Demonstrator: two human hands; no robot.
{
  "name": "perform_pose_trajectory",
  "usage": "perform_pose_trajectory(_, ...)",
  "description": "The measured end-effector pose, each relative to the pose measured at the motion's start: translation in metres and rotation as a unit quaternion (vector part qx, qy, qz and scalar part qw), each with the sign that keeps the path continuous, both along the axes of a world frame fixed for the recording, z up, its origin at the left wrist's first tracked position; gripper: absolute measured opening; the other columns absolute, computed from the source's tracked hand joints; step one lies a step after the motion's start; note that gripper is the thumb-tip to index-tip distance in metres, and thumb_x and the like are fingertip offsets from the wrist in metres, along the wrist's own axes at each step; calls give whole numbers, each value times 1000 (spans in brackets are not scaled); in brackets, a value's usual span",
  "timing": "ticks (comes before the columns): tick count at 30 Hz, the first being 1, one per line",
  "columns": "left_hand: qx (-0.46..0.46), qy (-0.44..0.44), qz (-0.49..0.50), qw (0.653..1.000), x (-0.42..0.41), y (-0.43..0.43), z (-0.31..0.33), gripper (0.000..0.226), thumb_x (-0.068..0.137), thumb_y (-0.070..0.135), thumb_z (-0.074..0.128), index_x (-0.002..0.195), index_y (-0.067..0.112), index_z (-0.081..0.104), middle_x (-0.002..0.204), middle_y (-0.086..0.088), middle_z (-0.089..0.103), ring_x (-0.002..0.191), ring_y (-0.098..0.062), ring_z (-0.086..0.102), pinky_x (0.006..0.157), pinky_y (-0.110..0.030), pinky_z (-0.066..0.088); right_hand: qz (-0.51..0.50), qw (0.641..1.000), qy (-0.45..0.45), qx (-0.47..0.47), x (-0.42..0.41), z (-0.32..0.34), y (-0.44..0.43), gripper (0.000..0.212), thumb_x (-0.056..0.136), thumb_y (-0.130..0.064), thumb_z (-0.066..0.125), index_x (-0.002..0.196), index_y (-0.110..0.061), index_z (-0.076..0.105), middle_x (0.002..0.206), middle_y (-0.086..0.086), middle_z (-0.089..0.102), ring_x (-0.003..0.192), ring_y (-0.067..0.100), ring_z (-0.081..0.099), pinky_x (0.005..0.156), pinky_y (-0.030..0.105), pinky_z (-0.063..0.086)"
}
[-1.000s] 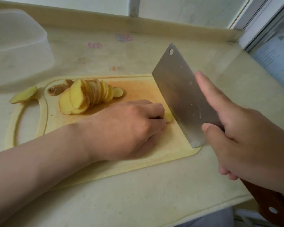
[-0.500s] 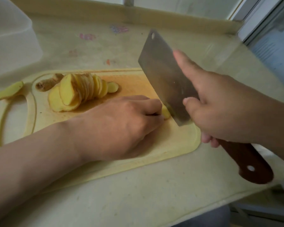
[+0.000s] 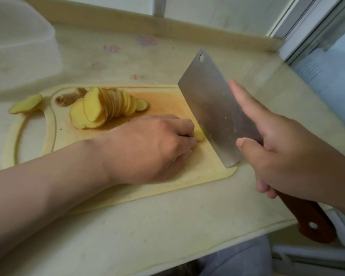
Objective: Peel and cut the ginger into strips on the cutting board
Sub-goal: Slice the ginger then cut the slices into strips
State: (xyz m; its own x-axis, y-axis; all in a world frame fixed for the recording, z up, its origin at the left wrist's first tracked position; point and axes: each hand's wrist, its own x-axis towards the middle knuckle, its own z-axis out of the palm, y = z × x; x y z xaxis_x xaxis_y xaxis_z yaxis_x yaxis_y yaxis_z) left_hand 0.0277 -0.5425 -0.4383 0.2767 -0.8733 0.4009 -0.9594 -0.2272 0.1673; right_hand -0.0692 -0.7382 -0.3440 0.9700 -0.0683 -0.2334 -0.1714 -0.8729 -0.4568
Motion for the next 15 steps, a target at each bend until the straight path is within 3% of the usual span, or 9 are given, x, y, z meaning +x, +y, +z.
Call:
perform_pose_trajectory(5, -4, 1, 3, 1000, 1, -1, -3, 37, 101, 22, 41, 98, 1, 72, 100, -13, 64, 83, -34, 63, 79, -45, 55, -12, 999, 29, -9, 10, 5, 4, 88, 108, -18, 43, 147, -77, -9, 49, 8, 65, 37, 16, 63, 40, 21, 50)
perform_pose_trajectory(8, -1, -2, 1, 1000, 1, -2, -1, 37, 101, 22, 41, 97, 1, 72, 100, -13, 64, 81, -34, 62, 77, -45, 54, 3, 1000, 26, -10, 28, 3, 7, 88, 108, -16, 44, 152, -70, -9, 51, -1, 68, 39, 17, 65, 39, 21, 49)
perform_pose_trajectory(15, -4, -4, 16, 1000, -4, 0, -1, 40, 103, 24, 39, 101, 4, 72, 107, -12, 65, 93, -32, 62, 84, -43, 52, -20, 995, -89, 43, 5, -15, 6, 89, 106, -12, 46, 155, -68, -3, 53, 14, 65, 41, 21, 65, 44, 27, 57)
